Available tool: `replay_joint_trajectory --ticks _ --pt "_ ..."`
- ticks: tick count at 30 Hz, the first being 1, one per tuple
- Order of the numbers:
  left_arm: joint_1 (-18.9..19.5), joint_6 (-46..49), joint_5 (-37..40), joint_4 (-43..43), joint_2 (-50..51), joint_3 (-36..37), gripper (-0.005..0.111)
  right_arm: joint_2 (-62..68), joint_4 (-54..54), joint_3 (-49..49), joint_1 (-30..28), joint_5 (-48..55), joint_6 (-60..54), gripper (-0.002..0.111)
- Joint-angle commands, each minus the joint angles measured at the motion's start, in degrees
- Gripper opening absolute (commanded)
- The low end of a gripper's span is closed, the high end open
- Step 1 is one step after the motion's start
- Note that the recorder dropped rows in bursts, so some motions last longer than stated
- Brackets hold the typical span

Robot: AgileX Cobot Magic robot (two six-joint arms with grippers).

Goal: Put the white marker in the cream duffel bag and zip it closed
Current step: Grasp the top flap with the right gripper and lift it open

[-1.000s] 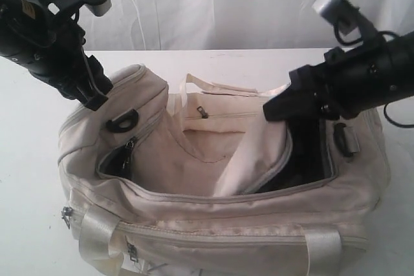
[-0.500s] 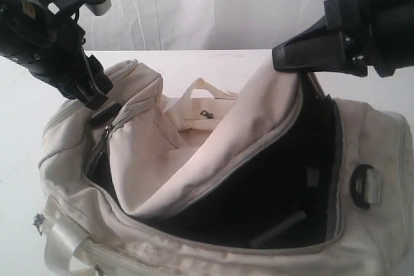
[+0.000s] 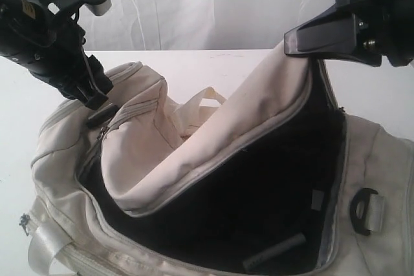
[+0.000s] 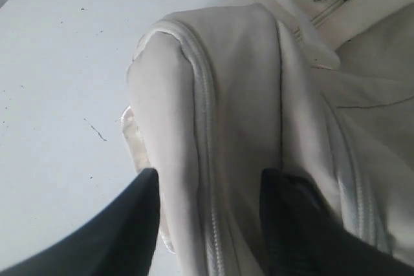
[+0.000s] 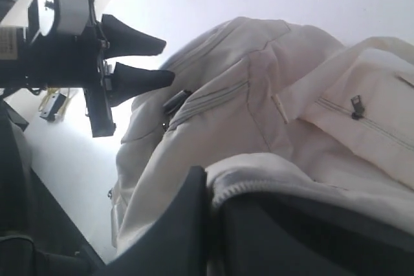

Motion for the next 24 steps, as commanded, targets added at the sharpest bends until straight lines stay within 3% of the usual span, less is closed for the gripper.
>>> replay_joint_trajectory --ticks 1,8,17,24 --pt "-0.21 -0.65 0.34 -0.4 -0.46 -0.23 0.052 -0.6 5.13 -0.61 -0.12 0.9 -1.5 0.003" --pt "-0.21 -2.25 1.89 -0.4 -0.35 -0.23 0.057 -0.6 -1.31 -0.51 -0.12 1.71 -1.63 0.003" --pt "-0.21 -6.51 -4.93 3.34 1.15 -0.23 0.063 3.17 1.1 -0.51 -0.02 2.4 -3.43 0.0" --pt "-0.21 -6.51 -1.6 3.24 3.58 -0.23 0.063 3.29 1.27 -0.51 -0.02 2.53 -4.35 0.0"
